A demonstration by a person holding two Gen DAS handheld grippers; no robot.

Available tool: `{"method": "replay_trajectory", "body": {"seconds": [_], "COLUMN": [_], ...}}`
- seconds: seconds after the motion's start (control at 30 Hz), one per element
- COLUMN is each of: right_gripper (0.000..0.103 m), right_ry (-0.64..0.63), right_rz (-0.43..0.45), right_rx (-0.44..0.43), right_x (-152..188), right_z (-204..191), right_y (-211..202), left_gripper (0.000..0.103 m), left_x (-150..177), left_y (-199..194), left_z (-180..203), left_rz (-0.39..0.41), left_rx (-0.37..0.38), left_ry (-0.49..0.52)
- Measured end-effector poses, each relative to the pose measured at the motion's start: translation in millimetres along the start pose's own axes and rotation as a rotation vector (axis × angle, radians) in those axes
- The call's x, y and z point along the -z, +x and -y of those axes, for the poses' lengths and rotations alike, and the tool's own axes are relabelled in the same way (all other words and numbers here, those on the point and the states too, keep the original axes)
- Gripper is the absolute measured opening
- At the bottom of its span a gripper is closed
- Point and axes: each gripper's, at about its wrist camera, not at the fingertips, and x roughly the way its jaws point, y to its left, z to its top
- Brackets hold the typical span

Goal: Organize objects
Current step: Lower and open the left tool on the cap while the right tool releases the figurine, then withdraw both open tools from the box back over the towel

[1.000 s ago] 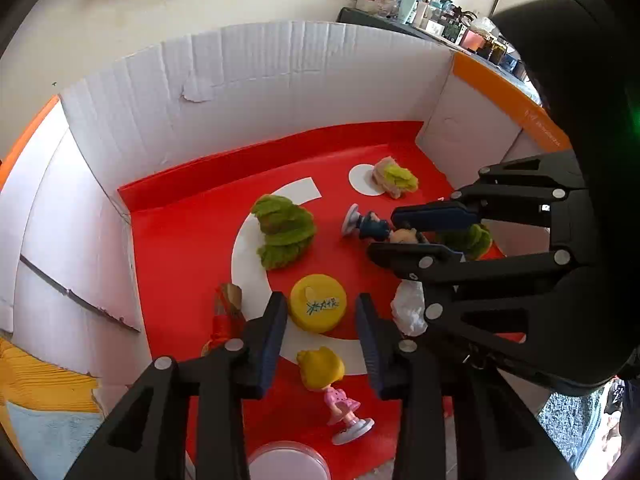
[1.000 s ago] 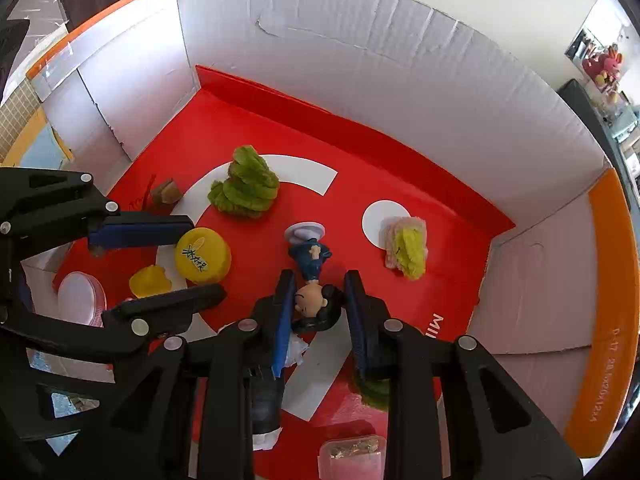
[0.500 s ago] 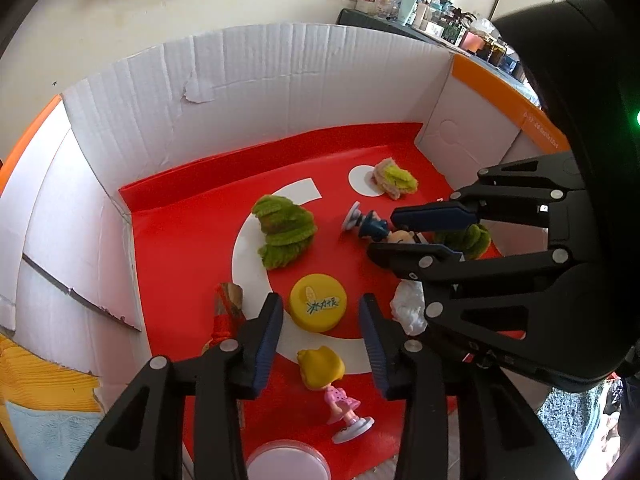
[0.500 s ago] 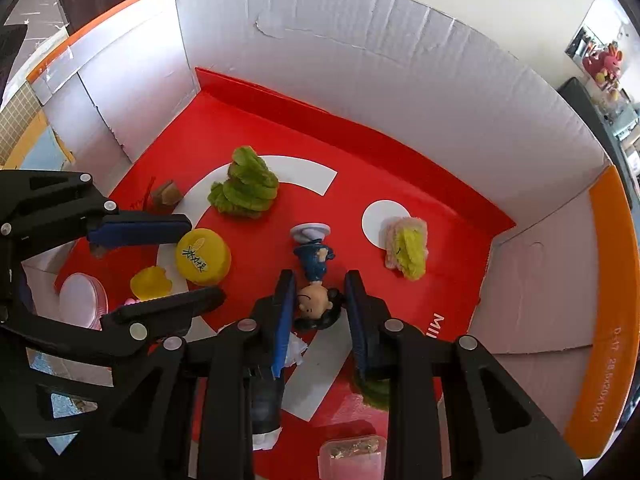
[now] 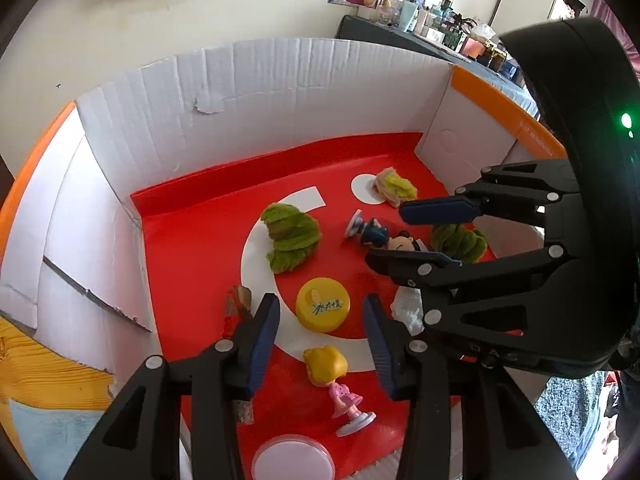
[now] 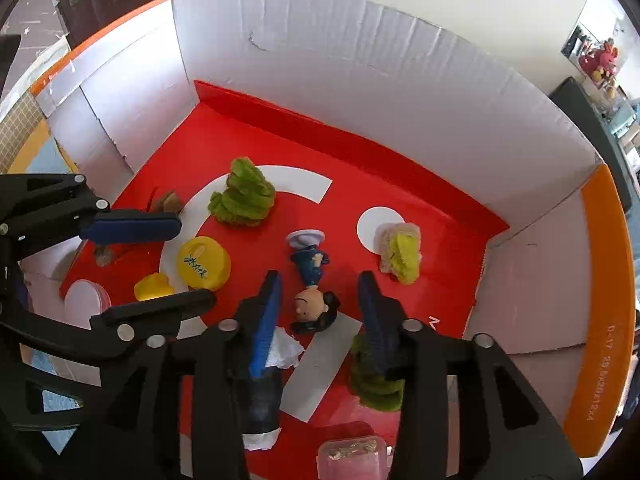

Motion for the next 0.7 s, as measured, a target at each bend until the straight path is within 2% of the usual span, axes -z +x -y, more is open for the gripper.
{"method": "replay_trajectory", "body": {"seconds": [0.53,0.63,0.7], "right_gripper": [0.040,0.041,0.047], "right_ry": [0.017,0.022,0.026], "right_rz": [0.027,0.040,0.055], "right_rx": [0.029,0.034,0.038], "right_x": [28,33,37], "right_z": [-9,-12,-14], "right_y": [-27,-37,-46], "left_gripper": [0.046,0.046,0.048], "left_x": [-3,4,5], "left_y": [-16,-34,-38], "left_z": [-1,-4,-2], "left_rz": [0.036,0.049,0.059], "left_rx": [-0.023,-0.024,-0.022], "left_ry": [-0.015,-0.022,-0.022]}}
